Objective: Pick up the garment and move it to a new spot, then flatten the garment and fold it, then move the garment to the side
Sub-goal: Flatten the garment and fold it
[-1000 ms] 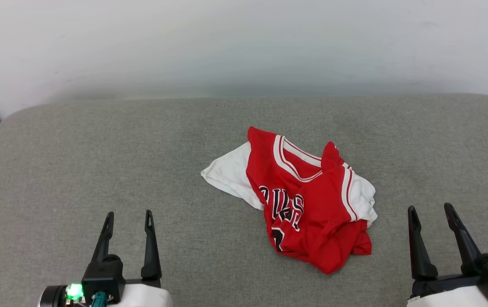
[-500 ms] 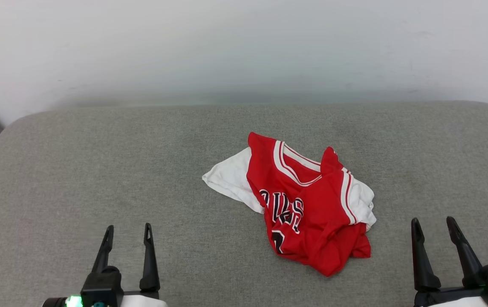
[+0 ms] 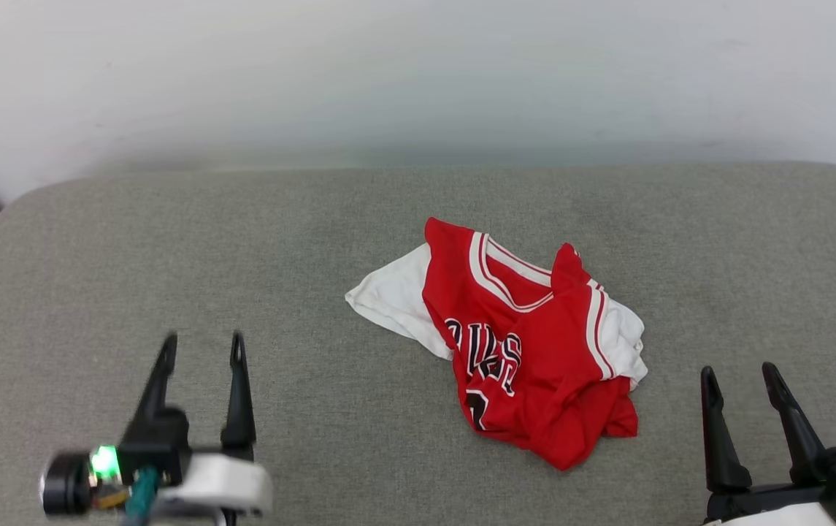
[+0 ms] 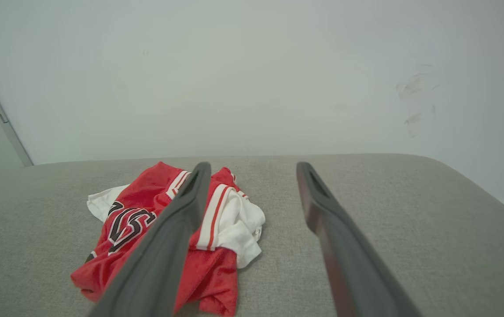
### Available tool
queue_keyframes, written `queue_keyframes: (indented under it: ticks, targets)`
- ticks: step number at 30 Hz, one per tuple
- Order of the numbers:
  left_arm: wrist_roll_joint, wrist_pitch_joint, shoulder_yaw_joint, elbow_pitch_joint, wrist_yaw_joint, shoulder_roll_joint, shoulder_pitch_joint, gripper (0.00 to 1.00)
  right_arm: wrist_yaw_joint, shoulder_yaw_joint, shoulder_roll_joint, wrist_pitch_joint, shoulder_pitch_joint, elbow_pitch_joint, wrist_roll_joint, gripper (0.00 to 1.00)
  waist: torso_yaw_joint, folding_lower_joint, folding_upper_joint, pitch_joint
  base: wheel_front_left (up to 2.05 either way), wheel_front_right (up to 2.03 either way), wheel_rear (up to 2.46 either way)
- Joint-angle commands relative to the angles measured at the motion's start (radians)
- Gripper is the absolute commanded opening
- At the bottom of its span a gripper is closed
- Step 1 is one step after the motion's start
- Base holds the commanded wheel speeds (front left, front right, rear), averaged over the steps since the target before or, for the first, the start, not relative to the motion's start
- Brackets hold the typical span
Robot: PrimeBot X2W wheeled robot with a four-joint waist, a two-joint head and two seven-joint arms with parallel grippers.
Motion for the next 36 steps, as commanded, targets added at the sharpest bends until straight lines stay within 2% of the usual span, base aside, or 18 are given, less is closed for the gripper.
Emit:
queue_keyframes:
  ticks: [1,5,11,16,19,20,24,32,36]
  targets:
    - [0.013,-0.003,0.011,0.008,-0.023,0.024,-0.07,1.0,0.0,0.006,0.002,-0.002,-0.018,-0.009,-0.017,1.0,0.0,0.0,0.0,0.012,0.0,0.0,0.0]
    - [0.022,-0.003,0.02,0.038,-0.066,0.064,-0.21,1.0,0.0,0.011,0.002,-0.002,-0.04,-0.017,-0.029,1.0,-0.007,0.0,0.0,0.043,0.0,0.0,0.0]
    - [0.014,0.003,0.014,0.178,-0.149,0.129,-0.456,1.0,0.0,0.02,0.002,-0.002,-0.081,-0.04,-0.047,1.0,-0.032,0.0,0.0,0.109,0.0,0.0,0.0]
    - [0.001,0.106,-0.025,0.277,-0.216,0.17,-0.659,1.0,0.0,0.019,0.002,-0.002,-0.115,-0.061,-0.056,1.0,-0.055,0.0,0.0,0.172,0.0,0.0,0.0]
    - [-0.03,0.2,-0.067,0.314,-0.241,0.189,-0.766,1.0,0.0,0.019,0.002,-0.002,-0.135,-0.07,-0.057,1.0,-0.068,0.0,0.0,0.206,0.0,0.0,0.0]
    - [-0.03,0.2,-0.067,0.314,-0.241,0.189,-0.766,1.0,0.0,0.019,0.002,-0.002,-0.135,-0.07,-0.057,1.0,-0.068,0.0,0.0,0.206,0.0,0.0,0.0]
    - [-0.101,0.349,-0.192,0.368,-0.253,0.238,-0.879,1.0,0.0,0.024,0.002,-0.002,-0.159,-0.076,-0.057,1.0,-0.086,0.0,0.0,0.245,0.0,0.0,0.0]
    - [-0.434,0.743,-0.587,0.366,-0.254,0.418,-1.069,1.0,0.0,0.037,0.002,-0.002,-0.209,-0.086,-0.054,1.0,-0.127,0.0,0.0,0.317,0.0,0.0,0.0]
    - [-0.609,0.907,-0.735,0.325,-0.254,0.485,-1.14,1.0,0.0,0.037,0.002,-0.002,-0.225,-0.09,-0.052,1.0,-0.14,0.0,0.0,0.344,0.0,0.0,0.0]
